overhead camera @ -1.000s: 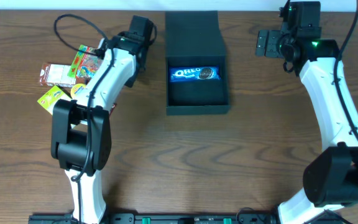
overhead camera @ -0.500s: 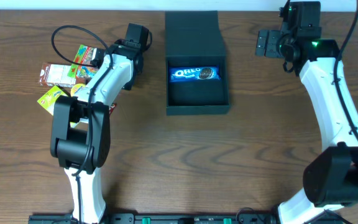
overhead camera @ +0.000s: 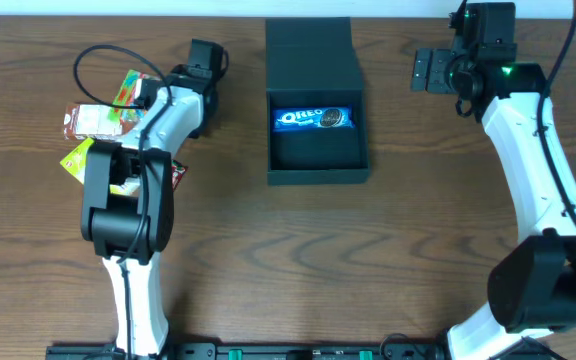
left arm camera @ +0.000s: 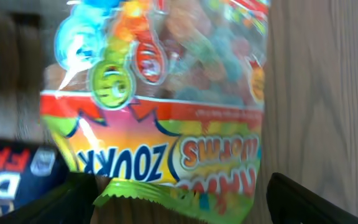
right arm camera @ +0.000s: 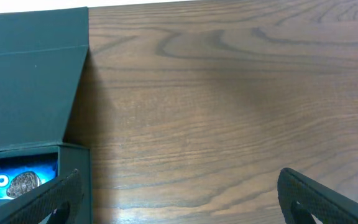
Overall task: Pack container
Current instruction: 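Return the left gripper to the snacks and grasp the gummy worms bag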
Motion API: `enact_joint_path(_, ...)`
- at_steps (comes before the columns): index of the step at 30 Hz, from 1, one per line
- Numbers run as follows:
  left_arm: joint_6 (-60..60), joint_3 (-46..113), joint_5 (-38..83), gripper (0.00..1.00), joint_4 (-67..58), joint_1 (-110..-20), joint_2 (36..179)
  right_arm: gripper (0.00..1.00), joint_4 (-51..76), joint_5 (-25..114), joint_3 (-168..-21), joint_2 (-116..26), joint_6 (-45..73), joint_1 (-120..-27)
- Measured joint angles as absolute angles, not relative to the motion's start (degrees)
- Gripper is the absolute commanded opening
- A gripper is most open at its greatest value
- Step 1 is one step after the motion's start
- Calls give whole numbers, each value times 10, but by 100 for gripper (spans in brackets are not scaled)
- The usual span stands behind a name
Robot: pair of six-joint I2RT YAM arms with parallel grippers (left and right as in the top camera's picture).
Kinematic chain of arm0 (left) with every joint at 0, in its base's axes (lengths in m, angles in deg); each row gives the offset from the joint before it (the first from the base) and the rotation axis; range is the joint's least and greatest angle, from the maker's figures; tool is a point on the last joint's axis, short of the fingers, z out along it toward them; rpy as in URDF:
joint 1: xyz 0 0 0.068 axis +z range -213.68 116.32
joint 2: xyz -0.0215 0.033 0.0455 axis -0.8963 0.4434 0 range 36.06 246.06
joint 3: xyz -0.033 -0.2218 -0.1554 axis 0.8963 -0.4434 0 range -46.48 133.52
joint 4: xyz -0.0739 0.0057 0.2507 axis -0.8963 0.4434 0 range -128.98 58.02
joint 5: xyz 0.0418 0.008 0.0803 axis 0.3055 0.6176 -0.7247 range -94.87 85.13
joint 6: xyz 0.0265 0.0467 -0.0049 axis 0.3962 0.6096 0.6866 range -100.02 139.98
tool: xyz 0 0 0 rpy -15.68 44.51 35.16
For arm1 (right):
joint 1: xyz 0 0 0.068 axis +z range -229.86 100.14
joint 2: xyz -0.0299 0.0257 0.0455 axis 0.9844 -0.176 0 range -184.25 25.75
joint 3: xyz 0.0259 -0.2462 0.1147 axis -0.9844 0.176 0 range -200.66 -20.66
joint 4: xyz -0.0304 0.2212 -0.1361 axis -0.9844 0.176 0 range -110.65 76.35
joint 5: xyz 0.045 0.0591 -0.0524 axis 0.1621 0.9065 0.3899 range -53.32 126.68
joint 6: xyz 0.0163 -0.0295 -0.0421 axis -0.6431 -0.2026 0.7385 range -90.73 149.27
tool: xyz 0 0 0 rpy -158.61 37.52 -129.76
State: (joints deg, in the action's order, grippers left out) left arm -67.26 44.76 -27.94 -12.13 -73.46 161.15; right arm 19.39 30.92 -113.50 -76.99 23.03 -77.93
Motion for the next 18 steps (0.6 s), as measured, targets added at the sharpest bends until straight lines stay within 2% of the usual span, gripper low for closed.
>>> enact_joint_path(3, -672, 448, -268, 68, -123, -720, 1617, 99, 194, 309, -1135, -770, 230, -779)
enact_joint_path(11, -625, 448, -225, 6, -158, -709, 1645, 99, 196, 309, -1135, -770, 229, -779)
enact_joint_path(18, -555, 451, -206, 6, -169, -710, 1650, 99, 204, 309, -1135, -770, 229, -779)
